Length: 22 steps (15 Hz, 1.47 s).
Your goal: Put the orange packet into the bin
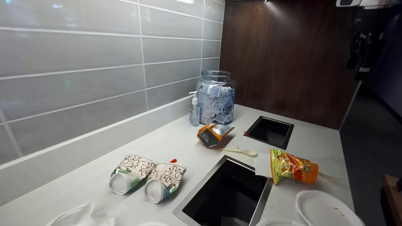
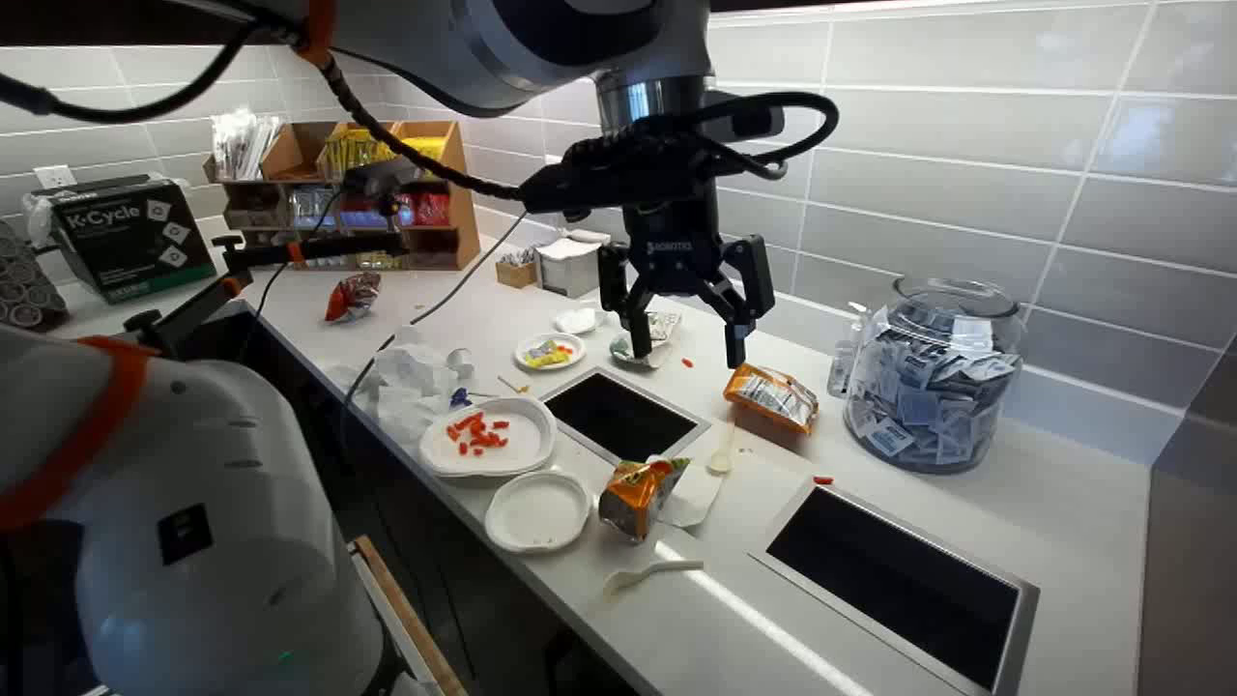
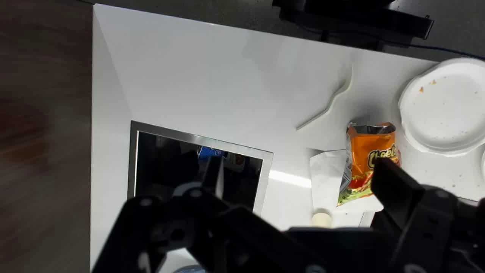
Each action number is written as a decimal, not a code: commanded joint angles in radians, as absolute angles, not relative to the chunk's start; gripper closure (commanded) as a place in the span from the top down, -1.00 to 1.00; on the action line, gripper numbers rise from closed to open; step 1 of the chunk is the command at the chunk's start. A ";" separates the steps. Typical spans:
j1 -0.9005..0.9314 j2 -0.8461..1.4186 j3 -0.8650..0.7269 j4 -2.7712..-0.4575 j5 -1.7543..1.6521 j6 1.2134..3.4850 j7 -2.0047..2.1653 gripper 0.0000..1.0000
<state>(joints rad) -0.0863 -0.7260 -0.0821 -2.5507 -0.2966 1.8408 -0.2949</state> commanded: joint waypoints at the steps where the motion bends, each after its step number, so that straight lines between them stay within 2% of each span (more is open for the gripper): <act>1: -0.068 -0.726 -0.096 -2.548 -0.306 1.835 -0.286 1.00; 11: -0.039 -0.675 -0.086 -2.582 -0.278 1.839 -0.281 1.00; 15: 0.052 -0.584 -0.075 -2.647 -0.172 1.904 -0.297 1.00; 19: 0.110 -0.488 -0.040 -2.698 -0.129 2.072 -0.308 1.00; 20: 0.083 -0.527 -0.043 -2.678 -0.149 2.011 -0.298 1.00; 22: 0.088 -0.502 -0.033 -2.679 -0.149 2.025 -0.295 1.00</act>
<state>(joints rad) 0.0947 -0.5024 -0.0407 -2.6797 -0.1524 2.0257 -0.2924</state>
